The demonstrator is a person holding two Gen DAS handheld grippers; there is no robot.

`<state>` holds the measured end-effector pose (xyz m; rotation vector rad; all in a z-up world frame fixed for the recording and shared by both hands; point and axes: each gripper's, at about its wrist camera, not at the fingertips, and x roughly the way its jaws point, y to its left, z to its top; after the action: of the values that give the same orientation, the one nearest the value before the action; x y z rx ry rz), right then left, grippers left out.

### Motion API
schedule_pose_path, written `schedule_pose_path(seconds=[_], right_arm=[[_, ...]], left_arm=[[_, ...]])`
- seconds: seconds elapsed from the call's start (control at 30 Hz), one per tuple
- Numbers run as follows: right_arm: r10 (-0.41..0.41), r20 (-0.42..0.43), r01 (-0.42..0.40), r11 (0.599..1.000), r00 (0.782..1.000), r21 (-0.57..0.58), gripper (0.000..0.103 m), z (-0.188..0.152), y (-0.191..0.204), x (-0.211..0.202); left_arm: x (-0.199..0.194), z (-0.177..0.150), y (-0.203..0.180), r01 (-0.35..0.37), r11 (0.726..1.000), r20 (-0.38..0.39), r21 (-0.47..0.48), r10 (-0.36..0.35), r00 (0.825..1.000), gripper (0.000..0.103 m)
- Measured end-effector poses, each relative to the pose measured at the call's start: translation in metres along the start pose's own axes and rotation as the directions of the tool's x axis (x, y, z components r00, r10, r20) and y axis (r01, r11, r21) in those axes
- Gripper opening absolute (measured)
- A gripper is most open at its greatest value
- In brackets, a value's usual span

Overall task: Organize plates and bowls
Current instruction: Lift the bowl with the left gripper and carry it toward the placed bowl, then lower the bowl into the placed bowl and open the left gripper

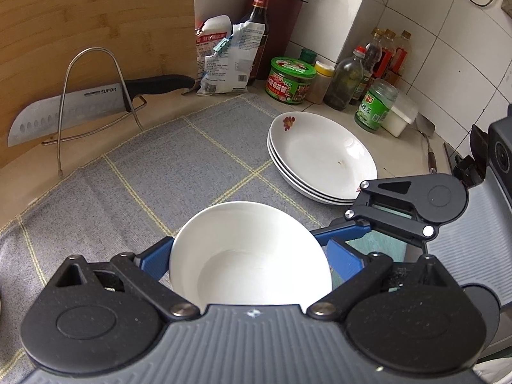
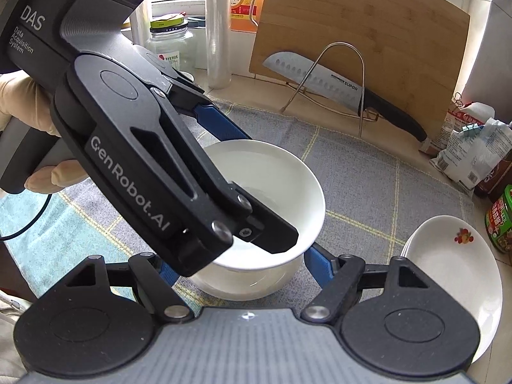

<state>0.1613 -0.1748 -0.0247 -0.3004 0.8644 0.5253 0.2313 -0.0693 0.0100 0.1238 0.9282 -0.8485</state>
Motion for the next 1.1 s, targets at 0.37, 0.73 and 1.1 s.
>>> schedule_pose_path(seconds=[0.37, 0.73, 1.1], right_arm=[[0.006, -0.025, -0.006, 1.0, 1.0, -0.001, 0.082, -0.008, 0.002, 0.007], [0.02, -0.032, -0.02, 1.0, 0.999, 0.004, 0.082, -0.011, 0.002, 0.011], [0.022, -0.028, -0.022, 1.0, 0.999, 0.005, 0.082, -0.012, 0.002, 0.012]], left_arm=[[0.01, -0.006, -0.001, 0.003, 1.0, -0.03, 0.008, -0.003, 1.0, 0.098], [0.014, -0.009, 0.0, 0.001, 1.0, -0.043, 0.004, -0.001, 0.999, 0.098], [0.014, -0.01, 0.001, 0.001, 1.0, -0.041, -0.005, -0.002, 0.999, 0.098]])
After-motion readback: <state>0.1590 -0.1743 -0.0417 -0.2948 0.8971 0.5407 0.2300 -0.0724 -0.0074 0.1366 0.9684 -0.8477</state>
